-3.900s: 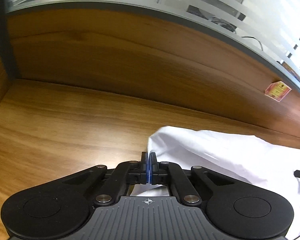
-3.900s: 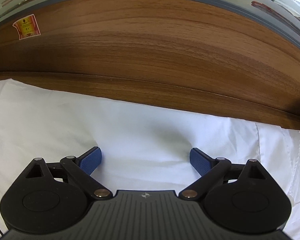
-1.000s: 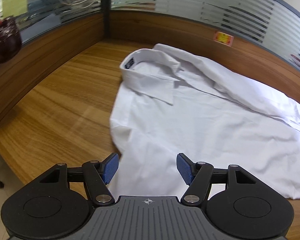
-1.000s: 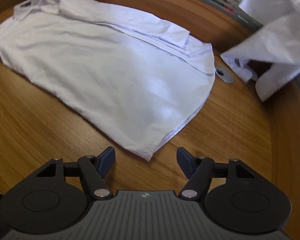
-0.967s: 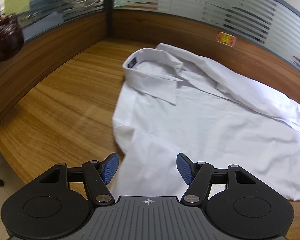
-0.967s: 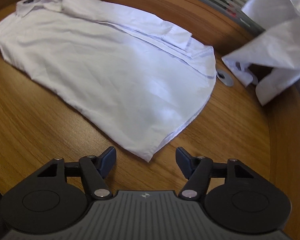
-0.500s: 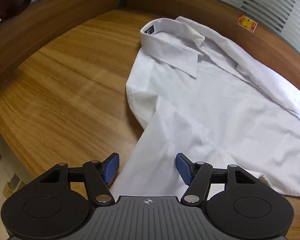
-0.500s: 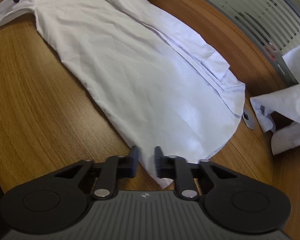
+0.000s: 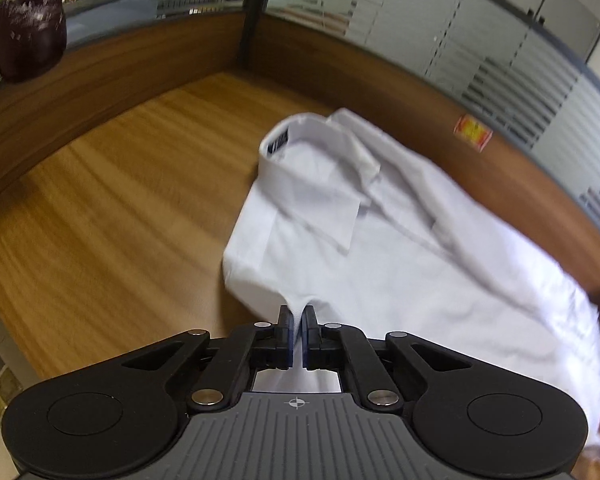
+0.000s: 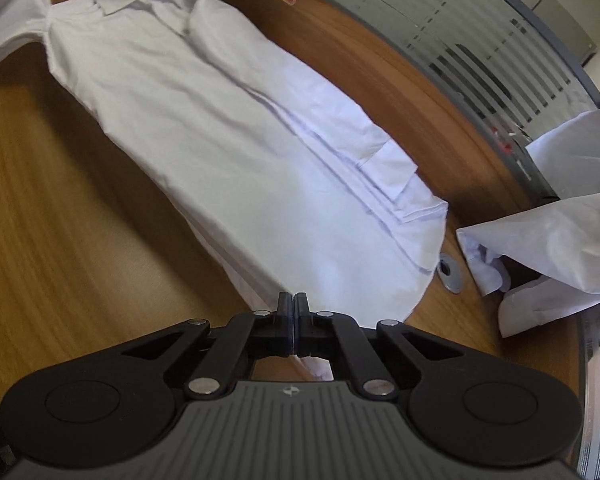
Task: Fold clothes
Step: 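Pinch the shirt hem with the right gripper while the left gripper pinches near the collar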
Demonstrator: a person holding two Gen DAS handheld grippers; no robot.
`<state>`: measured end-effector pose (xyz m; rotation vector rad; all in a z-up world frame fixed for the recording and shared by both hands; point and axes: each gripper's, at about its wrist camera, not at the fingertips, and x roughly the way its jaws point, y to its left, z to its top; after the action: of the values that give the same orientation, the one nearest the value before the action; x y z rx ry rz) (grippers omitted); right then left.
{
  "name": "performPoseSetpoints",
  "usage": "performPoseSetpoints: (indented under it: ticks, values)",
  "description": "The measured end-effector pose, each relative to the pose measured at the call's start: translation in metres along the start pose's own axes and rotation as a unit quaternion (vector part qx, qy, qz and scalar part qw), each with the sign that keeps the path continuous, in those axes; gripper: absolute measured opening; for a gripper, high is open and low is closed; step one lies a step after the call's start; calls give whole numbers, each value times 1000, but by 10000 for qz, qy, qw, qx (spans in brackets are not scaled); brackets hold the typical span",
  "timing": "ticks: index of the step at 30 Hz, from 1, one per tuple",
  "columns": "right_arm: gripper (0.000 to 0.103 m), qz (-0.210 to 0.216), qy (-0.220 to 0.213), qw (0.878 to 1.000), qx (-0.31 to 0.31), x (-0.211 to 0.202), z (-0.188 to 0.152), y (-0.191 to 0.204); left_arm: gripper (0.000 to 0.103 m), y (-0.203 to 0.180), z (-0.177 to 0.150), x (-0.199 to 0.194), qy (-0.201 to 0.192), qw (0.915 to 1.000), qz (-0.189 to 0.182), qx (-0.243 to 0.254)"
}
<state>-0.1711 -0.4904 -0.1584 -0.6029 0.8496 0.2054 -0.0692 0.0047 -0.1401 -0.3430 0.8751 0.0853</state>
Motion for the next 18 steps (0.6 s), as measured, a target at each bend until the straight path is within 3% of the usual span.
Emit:
performPoseSetpoints:
  ticks: [10,18]
  values:
    - [0,-309,228,9988,292,33,41,-38,5,-34,63,13,-349,9990,-274,-90]
    - [0,-351,504,9979,195,78,69,-67,5,-79,108,55,-239,9996,-155,69]
